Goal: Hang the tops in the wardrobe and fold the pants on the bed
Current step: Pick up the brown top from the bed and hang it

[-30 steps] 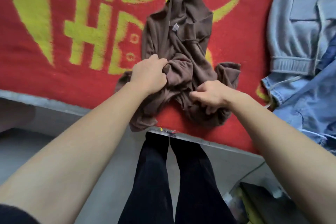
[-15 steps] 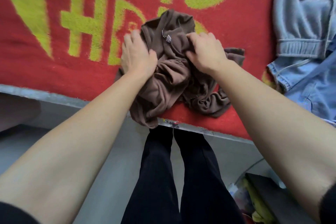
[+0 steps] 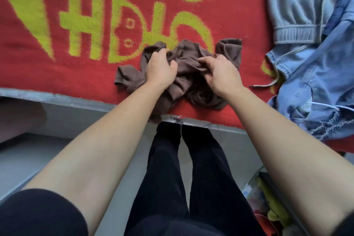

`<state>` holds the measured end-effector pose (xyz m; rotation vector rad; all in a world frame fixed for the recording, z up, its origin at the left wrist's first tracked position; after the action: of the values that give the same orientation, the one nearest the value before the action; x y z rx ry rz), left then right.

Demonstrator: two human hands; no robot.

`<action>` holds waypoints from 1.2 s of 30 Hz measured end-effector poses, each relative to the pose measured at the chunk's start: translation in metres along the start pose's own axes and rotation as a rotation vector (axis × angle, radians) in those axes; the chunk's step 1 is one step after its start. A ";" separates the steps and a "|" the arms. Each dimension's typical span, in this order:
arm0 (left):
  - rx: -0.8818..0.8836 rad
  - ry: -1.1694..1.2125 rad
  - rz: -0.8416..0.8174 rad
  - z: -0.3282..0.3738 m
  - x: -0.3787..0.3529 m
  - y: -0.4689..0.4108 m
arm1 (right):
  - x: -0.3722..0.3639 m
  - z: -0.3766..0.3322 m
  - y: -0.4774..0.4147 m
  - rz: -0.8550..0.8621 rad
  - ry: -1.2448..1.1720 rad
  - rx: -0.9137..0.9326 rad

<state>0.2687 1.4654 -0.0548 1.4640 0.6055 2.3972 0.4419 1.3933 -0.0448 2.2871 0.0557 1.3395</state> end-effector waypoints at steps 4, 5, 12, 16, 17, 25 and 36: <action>0.119 0.101 -0.030 -0.001 0.023 0.044 | 0.008 -0.009 0.039 -0.126 0.026 -0.077; 0.139 0.131 -0.023 0.002 0.032 0.055 | 0.012 -0.014 0.050 -0.135 0.024 -0.094; 0.470 0.605 0.156 0.023 0.129 0.131 | 0.076 -0.084 0.108 -0.112 -0.435 -0.272; 0.537 0.953 0.378 0.025 0.195 0.190 | 0.129 -0.137 0.139 0.148 -1.048 -0.402; 0.525 1.019 0.417 0.025 0.209 0.207 | 0.139 -0.149 0.146 0.193 -1.177 -0.404; 0.532 1.155 0.927 -0.013 0.275 0.341 | 0.171 -0.258 0.215 -0.048 -1.520 -0.321; 0.509 1.189 1.377 -0.136 0.319 0.580 | 0.167 -0.331 0.432 -0.129 -1.047 0.257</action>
<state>-0.0027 1.0659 0.4175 0.1550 0.4211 4.4736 0.1655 1.1862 0.4082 2.8483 0.0227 -0.0420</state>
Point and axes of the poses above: each hand's wrist, its own y-axis away from the middle knuckle, its own x-axis out of the back of the hand, z = x × y, the point moved 2 cm from there along -y, towards the middle knuckle, and after that the axes turned 9 degrees about z, right-handed, at the moved point
